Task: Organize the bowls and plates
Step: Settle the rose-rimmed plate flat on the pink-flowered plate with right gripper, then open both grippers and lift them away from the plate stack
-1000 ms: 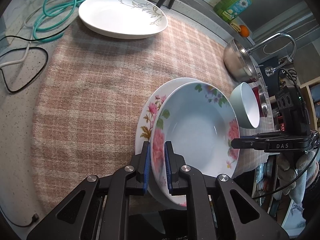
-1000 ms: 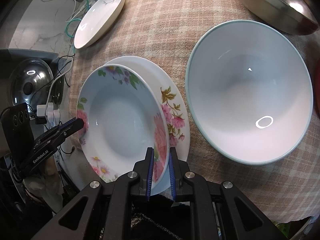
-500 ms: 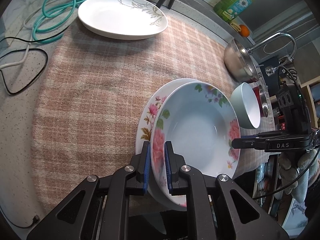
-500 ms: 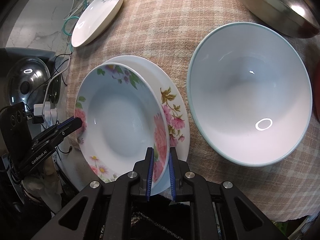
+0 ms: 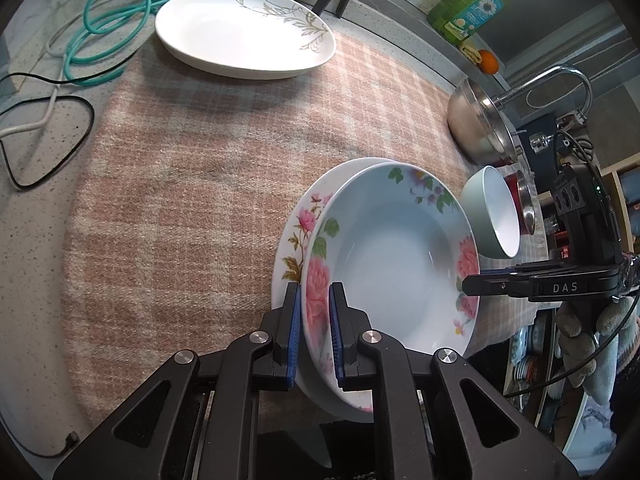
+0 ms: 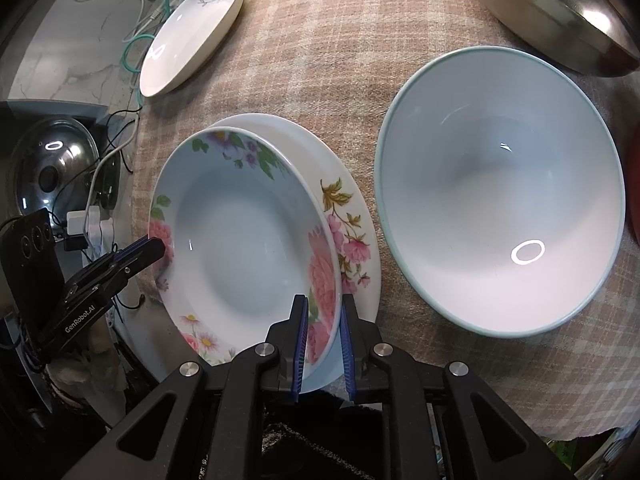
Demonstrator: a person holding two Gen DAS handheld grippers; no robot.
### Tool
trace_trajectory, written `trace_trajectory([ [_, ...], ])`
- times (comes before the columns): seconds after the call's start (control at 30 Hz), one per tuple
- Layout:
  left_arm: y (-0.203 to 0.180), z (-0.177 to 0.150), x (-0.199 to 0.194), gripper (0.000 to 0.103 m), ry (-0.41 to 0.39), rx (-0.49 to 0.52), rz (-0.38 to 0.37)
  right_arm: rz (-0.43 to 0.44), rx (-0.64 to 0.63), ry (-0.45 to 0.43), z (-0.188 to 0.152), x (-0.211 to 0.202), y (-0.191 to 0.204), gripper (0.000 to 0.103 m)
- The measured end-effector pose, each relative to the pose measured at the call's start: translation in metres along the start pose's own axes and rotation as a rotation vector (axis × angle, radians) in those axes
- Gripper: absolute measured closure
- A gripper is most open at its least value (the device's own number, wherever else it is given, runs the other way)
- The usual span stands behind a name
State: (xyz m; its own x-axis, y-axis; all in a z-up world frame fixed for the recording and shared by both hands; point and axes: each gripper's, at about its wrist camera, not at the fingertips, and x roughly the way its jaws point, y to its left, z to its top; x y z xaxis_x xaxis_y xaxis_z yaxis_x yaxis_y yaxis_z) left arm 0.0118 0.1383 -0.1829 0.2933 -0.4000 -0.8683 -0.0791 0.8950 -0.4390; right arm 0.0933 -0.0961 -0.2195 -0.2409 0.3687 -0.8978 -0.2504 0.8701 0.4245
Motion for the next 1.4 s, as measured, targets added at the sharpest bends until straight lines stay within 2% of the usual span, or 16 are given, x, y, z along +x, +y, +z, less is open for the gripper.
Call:
trace_trajectory([
  [0.93,-0.002,-0.001,-0.003,0.091,0.006,0.027,0.004,-0.017,-0.015,-0.005,-0.002,-0.001,0.002,0.084],
  [1.4,-0.001,0.000,-0.013,0.091,-0.017,0.040,0.010,-0.033,-0.019,-0.025,-0.006,-0.013,0.003,0.084],
])
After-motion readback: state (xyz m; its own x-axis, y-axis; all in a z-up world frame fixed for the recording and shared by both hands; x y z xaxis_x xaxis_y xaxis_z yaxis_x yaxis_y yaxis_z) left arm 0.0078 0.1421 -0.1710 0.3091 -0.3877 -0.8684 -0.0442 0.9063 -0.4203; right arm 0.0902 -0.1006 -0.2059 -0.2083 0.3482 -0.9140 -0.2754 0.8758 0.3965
